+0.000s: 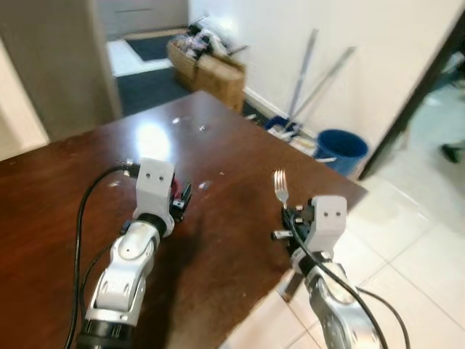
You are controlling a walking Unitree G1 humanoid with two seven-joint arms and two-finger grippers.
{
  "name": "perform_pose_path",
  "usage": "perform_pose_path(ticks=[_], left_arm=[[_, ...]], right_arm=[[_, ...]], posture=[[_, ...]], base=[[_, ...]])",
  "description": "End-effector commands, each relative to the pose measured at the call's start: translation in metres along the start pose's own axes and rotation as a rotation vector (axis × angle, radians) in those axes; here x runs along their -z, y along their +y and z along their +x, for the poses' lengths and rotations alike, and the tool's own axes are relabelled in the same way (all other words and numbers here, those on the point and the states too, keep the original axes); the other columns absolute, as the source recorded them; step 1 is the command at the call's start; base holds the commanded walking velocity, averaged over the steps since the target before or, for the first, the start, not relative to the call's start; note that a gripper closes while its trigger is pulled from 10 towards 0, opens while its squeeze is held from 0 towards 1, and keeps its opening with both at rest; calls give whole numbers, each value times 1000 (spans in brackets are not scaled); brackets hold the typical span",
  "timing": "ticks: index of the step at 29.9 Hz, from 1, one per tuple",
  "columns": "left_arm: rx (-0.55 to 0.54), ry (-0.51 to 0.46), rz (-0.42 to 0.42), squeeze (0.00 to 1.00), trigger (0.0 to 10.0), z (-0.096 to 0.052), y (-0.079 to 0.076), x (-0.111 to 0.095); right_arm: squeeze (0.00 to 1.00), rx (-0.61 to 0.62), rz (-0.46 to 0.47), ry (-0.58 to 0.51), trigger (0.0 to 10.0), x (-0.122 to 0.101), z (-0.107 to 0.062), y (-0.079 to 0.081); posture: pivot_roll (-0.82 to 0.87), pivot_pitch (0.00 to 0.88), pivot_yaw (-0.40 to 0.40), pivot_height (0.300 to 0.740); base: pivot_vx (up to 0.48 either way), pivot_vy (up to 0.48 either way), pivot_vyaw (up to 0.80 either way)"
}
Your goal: Setting the table
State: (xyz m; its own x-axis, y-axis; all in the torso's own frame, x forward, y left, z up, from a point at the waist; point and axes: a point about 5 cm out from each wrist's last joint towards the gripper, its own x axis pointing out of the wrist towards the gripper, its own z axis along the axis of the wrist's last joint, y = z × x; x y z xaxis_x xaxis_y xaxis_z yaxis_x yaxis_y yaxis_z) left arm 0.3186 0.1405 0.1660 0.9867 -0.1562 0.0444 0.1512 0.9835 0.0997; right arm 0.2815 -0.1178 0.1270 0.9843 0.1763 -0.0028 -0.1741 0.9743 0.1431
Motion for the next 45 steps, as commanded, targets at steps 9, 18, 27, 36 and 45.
perform_pose_path(ticks=[9,18,27,36,45], left_arm=[[11,14,-15,0,10000,0,-2,4],[16,16,-20,0,10000,0,-3,4],[23,27,-57,0,10000,0,-3,6],[5,39,-95,0,10000,1,-1,7],[-12,33,-91,0,10000,2,0,6]], right_arm=[[0,-5,3,21,10000,3,0,0],[0,-10,1,20,10000,3,1,0],[0,-12,0,15,10000,1,2,1],[0,-13,-2,19,10000,3,2,1],[0,-14,-1,21,10000,3,3,1]], posture=[[-50,4,55,740],[-49,1,55,740],[-47,0,56,740],[-47,0,55,740],[-48,0,54,740]], base=[[0,0,-800],[0,0,-800],[0,0,-800],[0,0,-800],[0,0,-800]])
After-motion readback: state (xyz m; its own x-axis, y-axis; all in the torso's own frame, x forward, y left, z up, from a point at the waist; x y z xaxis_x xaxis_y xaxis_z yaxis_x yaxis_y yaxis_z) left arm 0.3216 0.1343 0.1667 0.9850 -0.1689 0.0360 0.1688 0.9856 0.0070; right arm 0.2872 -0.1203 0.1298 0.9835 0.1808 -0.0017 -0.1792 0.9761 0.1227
